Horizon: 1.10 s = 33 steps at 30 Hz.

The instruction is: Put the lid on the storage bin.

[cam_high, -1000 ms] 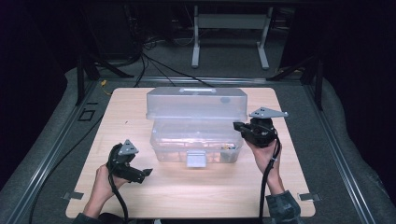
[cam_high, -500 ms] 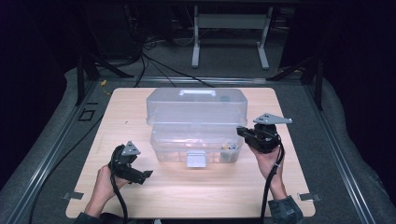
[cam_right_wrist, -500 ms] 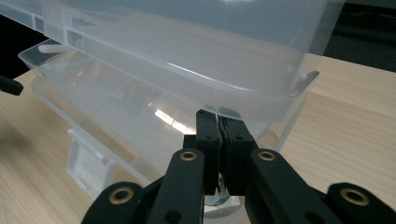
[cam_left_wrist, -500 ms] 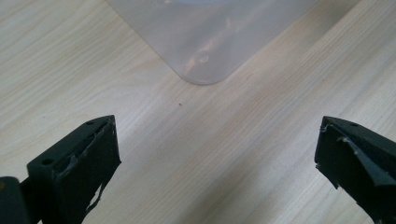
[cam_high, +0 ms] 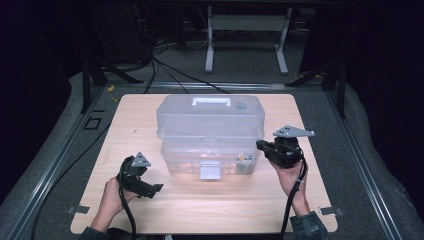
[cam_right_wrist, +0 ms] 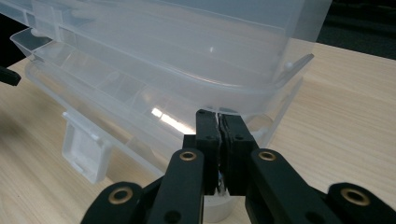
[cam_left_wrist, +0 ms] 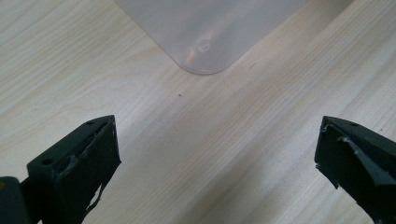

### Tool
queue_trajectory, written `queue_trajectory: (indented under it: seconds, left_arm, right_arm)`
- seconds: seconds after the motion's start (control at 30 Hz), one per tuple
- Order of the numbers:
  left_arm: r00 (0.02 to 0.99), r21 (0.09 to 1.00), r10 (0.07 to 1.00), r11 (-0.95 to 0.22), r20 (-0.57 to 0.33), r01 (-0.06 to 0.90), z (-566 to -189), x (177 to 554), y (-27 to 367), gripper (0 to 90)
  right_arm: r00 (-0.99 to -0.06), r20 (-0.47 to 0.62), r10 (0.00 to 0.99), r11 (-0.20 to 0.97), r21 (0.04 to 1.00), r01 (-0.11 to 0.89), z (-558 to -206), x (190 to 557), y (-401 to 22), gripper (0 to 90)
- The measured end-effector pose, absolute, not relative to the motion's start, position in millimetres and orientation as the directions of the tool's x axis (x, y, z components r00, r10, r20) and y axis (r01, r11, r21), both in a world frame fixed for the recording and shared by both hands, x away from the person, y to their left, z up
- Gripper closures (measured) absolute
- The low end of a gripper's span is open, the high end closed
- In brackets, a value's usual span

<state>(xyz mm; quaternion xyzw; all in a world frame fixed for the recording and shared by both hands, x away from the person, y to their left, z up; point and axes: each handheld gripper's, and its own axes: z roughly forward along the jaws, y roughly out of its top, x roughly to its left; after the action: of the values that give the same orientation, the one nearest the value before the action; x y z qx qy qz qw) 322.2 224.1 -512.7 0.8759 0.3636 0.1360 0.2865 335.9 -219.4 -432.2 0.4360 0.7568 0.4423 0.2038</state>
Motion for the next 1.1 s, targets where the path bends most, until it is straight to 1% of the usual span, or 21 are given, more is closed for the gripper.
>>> queue_trajectory:
  seconds: [0.23,0.63,1.1]
  left_arm:
    - [0.709,0.603,0.705,-0.572,0.013,0.557,-514,322,224,0.0]
    - [0.707,0.591,0.707,-0.58,0.024,0.56,-519,325,226,0.0]
    - [0.705,0.587,0.709,-0.578,0.015,0.568,-522,326,227,0.0]
  right_arm:
    - [-0.535,0.075,0.842,0.24,0.835,0.495,-438,333,-220,87.0]
    - [-0.534,0.085,0.842,0.247,0.818,0.519,-446,333,-222,85.8]
    - [-0.533,0.084,0.842,0.27,0.789,0.552,-456,334,-222,85.1]
